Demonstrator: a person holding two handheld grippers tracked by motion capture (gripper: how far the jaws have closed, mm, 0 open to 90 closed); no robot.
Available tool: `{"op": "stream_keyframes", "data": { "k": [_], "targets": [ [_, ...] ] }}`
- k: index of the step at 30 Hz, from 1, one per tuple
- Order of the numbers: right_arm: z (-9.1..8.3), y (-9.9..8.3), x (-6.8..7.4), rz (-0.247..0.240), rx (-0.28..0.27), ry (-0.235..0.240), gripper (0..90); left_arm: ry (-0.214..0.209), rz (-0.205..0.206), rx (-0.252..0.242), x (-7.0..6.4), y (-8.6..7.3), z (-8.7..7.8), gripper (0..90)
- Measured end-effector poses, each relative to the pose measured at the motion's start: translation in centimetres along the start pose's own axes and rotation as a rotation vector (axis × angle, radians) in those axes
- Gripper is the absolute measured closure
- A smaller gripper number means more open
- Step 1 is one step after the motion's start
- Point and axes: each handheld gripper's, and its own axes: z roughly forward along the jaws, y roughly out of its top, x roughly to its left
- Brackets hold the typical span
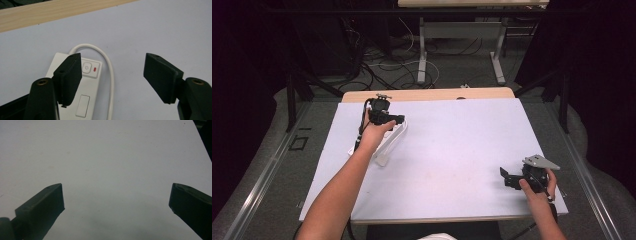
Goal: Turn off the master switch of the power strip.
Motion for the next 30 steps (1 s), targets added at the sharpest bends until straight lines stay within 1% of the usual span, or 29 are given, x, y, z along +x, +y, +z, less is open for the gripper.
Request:
{"op": "stream_keyframes", "data": {
  "k": [3, 4, 5, 7, 10, 11, 13, 16, 17, 18, 19, 21, 24, 27, 28, 29, 30],
  "targets": [
    [0.0, 0.0, 0.0, -0.01, 0.001, 0.002, 0.0, -0.012, -0.011, -0.008, 0.0, -0.3, -0.3, 24.7],
    [0.1, 0.0, 0.1, -0.001, -0.006, -0.008, 0.0, -0.014, -0.013, -0.012, 0.0, -0.4, -0.4, 23.2],
    [0.1, 0.0, 0.2, -0.002, -0.002, -0.005, 0.0, -0.009, -0.012, -0.009, 0.0, -0.5, -0.6, 21.3],
    [0.0, 0.0, 0.1, -0.004, 0.004, 0.002, 0.0, -0.015, -0.015, -0.019, 0.0, -0.6, -0.8, 17.1],
    [0.1, 0.0, 0.2, -0.002, 0.005, 0.002, 0.0, -0.023, -0.009, -0.028, -0.2, -0.9, -1.4, 15.4],
    [0.1, 0.0, 0.1, -0.003, 0.004, 0.001, 0.0, -0.031, -0.009, -0.031, -0.3, -1.0, -1.5, 13.2],
    [0.1, 0.0, 0.1, -0.008, 0.002, 0.0, 0.0, -0.034, 0.0, -0.034, -0.4, -1.2, -1.8, 7.1],
    [0.1, 0.0, 0.2, -0.009, 0.002, 0.003, 0.0, -0.045, 0.01, -0.041, -0.8, -1.5, -2.1, 3.0],
    [0.1, 0.0, 0.2, -0.011, 0.002, -0.005, 0.0, -0.048, 0.018, -0.045, -0.9, -1.6, -2.2, 0.7],
    [0.1, 0.1, 0.2, -0.012, 0.002, 0.003, 0.0, -0.054, 0.021, -0.046, -1.0, -1.8, -2.3, 0.4],
    [0.0, 0.1, 0.3, -0.006, 0.007, -0.001, 0.0, -0.056, 0.023, -0.042, -1.1, -1.9, -2.4, 0.4],
    [0.1, 0.1, 0.3, -0.006, 0.007, -0.001, 0.0, -0.066, 0.042, -0.049, -1.3, -2.2, -2.7, 0.4],
    [0.1, 0.1, 0.2, -0.012, 0.002, 0.003, 0.0, -0.08, 0.037, -0.058, -1.7, -2.6, -3.0, 0.4],
    [0.1, 0.1, 0.2, -0.01, 0.001, -0.003, 0.0, -0.098, 0.057, -0.065, -2.0, -3.1, -3.3, 0.4],
    [0.0, 0.1, 0.2, -0.013, 0.014, -0.002, 0.0, -0.103, 0.056, -0.064, -2.1, -3.3, -3.5, 0.4],
    [-0.1, 0.1, 0.3, -0.011, 0.028, -0.002, 0.0, -0.113, 0.068, -0.069, -2.2, -3.5, -3.6, 0.4],
    [0.0, 0.1, 0.3, -0.006, 0.005, 0.003, 0.0, -0.119, 0.07, -0.069, -2.3, -3.7, -3.7, 0.4]
  ]
}}
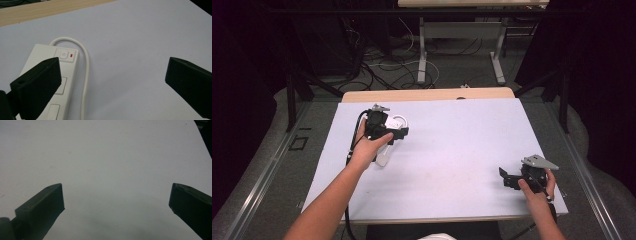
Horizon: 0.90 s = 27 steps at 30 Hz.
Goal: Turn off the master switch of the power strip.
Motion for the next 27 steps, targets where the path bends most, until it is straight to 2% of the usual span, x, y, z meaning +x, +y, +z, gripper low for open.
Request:
{"op": "stream_keyframes", "data": {
  "k": [1, 10, 19, 21, 22, 24, 25, 27],
  "targets": [
    [0.0, 0.0, 0.0, 0.0, 0.0, -0.001, 0.0, -0.006, 0.012, -0.006, -0.1, -0.2, -0.1, 0.4],
    [0.0, 0.0, 0.0, -0.008, -0.009, -0.005, 0.0, -0.023, 0.003, -0.027, -0.9, -1.7, -1.3, 0.5],
    [0.0, 0.0, 0.1, -0.002, -0.003, 0.001, 0.0, 0.006, 0.008, -0.027, -0.9, -3.5, -2.4, 1.0],
    [0.1, 0.0, 0.1, -0.008, -0.01, -0.004, 0.0, -0.002, 0.002, -0.033, -0.9, -3.9, -2.5, 1.0],
    [0.0, 0.1, 0.1, -0.009, 0.0, -0.001, 0.0, -0.003, 0.009, -0.028, -0.9, -4.1, -2.7, 1.1],
    [-0.2, 0.1, 0.1, -0.01, 0.024, 0.002, 0.0, 0.001, -0.005, -0.03, -1.0, -4.6, -2.8, 1.5],
    [0.0, 0.1, 0.2, -0.006, -0.001, -0.001, 0.0, -0.005, -0.004, -0.032, -1.0, -4.8, -2.8, 1.6],
    [0.1, 0.1, 0.2, -0.006, -0.004, 0.005, 0.0, -0.008, -0.012, -0.038, -1.1, -5.3, -2.9, 1.8]
  ]
}}
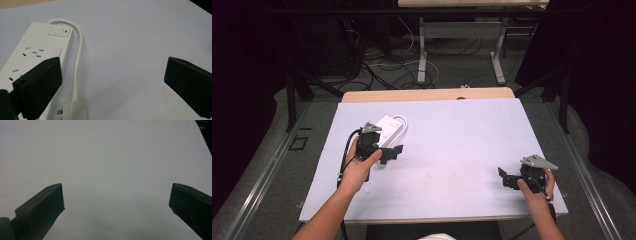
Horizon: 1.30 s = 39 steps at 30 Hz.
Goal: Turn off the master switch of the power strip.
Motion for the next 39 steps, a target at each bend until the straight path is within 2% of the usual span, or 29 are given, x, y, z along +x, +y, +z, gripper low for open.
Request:
{"op": "stream_keyframes", "data": {
  "k": [2, 3, 4, 9, 13, 20, 21, 23, 25, 28, 31, 32, 38, 39],
  "targets": [
    [0.0, 0.0, 0.0, -0.001, 0.003, -0.004, 0.0, 0.0, -0.002, -0.001, -0.1, -0.5, -0.1, 1.9],
    [-0.2, 0.1, 0.1, -0.002, 0.025, -0.004, 0.0, -0.001, -0.004, -0.002, -0.1, -0.7, -0.1, 1.9],
    [-0.1, 0.0, 0.1, 0.004, 0.001, -0.002, 0.0, 0.002, -0.003, 0.0, -0.1, -0.9, -0.2, 1.9],
    [-0.1, 0.0, 0.0, -0.001, -0.001, -0.002, 0.0, 0.009, -0.01, -0.004, -0.1, -2.2, -0.6, 2.1],
    [-0.1, 0.0, 0.0, 0.003, -0.001, -0.003, 0.0, 0.016, -0.036, -0.012, 0.1, -3.4, -1.0, 2.3],
    [-0.1, 0.0, 0.0, 0.001, -0.001, -0.002, 0.0, 0.049, -0.04, -0.018, 0.7, -5.3, -2.0, 3.5],
    [-0.1, 0.0, 0.0, 0.001, -0.001, -0.002, 0.0, 0.054, -0.028, -0.007, 1.0, -5.6, -2.3, 3.6],
    [-0.1, 0.0, 0.1, 0.0, -0.002, -0.002, 0.0, 0.062, -0.048, -0.022, 1.1, -6.1, -2.6, 3.6],
    [0.0, 0.0, 0.2, 0.006, -0.006, -0.008, 0.0, 0.065, -0.054, -0.015, 1.5, -6.5, -3.0, 3.6],
    [-0.1, 0.1, 0.2, 0.005, 0.002, -0.006, 0.0, 0.082, -0.083, -0.047, 1.9, -7.3, -3.2, 3.6],
    [-0.1, 0.1, 0.2, 0.001, 0.0, -0.001, 0.0, 0.084, -0.098, -0.038, 2.4, -8.0, -3.4, 3.6],
    [-0.1, 0.1, 0.2, -0.003, -0.003, -0.007, 0.0, 0.09, -0.104, -0.054, 2.5, -8.2, -3.3, 3.6],
    [-0.1, 0.1, 0.3, 0.003, 0.004, -0.002, 0.0, 0.103, -0.109, -0.059, 3.1, -9.0, -3.5, 3.6],
    [-0.1, 0.1, 0.3, 0.002, 0.004, -0.002, 0.0, 0.106, -0.117, -0.073, 3.2, -9.1, -3.5, 3.6]
  ]
}}
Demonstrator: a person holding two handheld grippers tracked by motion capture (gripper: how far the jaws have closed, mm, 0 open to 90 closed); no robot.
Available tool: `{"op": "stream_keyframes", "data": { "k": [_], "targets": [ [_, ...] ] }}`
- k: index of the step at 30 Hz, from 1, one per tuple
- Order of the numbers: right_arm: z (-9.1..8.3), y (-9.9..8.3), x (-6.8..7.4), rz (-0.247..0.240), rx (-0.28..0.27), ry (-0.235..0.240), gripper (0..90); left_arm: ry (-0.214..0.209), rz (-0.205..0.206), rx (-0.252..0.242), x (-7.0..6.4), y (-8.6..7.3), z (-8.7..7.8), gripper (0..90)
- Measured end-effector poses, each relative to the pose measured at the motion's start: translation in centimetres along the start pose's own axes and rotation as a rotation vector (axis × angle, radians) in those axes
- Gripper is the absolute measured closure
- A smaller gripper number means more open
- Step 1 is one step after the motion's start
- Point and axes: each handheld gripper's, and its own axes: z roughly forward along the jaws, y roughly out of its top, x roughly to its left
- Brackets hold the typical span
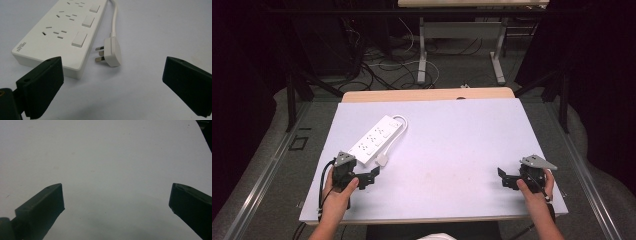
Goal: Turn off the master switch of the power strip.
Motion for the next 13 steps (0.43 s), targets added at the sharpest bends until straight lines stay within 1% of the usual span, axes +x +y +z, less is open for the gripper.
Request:
{"op": "stream_keyframes", "data": {
  "k": [2, 3, 4, 6, 9, 10, 12, 13],
  "targets": [
    [-0.01, 0.0, -0.07, -0.001, -0.003, -0.001, 0.0, -0.003, -0.001, 0.01, 0.26, -0.05, -0.18, 3.6],
    [0.0, -0.02, -0.05, 0.005, -0.004, 0.002, 0.0, 0.001, -0.006, 0.001, 0.28, -0.11, -0.16, 3.5],
    [-0.04, -0.02, -0.07, 0.004, 0.0, -0.002, 0.0, 0.002, -0.007, 0.008, 0.31, -0.13, -0.23, 3.5],
    [-0.01, -0.05, -0.17, -0.004, -0.006, -0.003, 0.0, 0.004, -0.008, 0.002, 0.41, -0.23, -0.2, 3.5],
    [-0.02, -0.06, -0.19, -0.001, -0.005, -0.001, 0.0, 0.002, -0.01, 0.006, 0.32, -0.37, -0.2, 3.5],
    [-0.03, -0.07, -0.2, -0.002, -0.005, 0.0, 0.0, 0.007, -0.016, -0.011, 0.21, -0.44, -0.08, 3.5],
    [-0.05, -0.05, -0.23, -0.001, -0.007, 0.0, 0.0, 0.005, -0.008, 0.0, 0.2, -0.39, -0.22, 3.6],
    [-0.06, -0.06, -0.24, 0.0, -0.007, 0.001, 0.0, 0.005, -0.008, -0.006, 0.18, -0.39, -0.22, 3.5]
  ]
}}
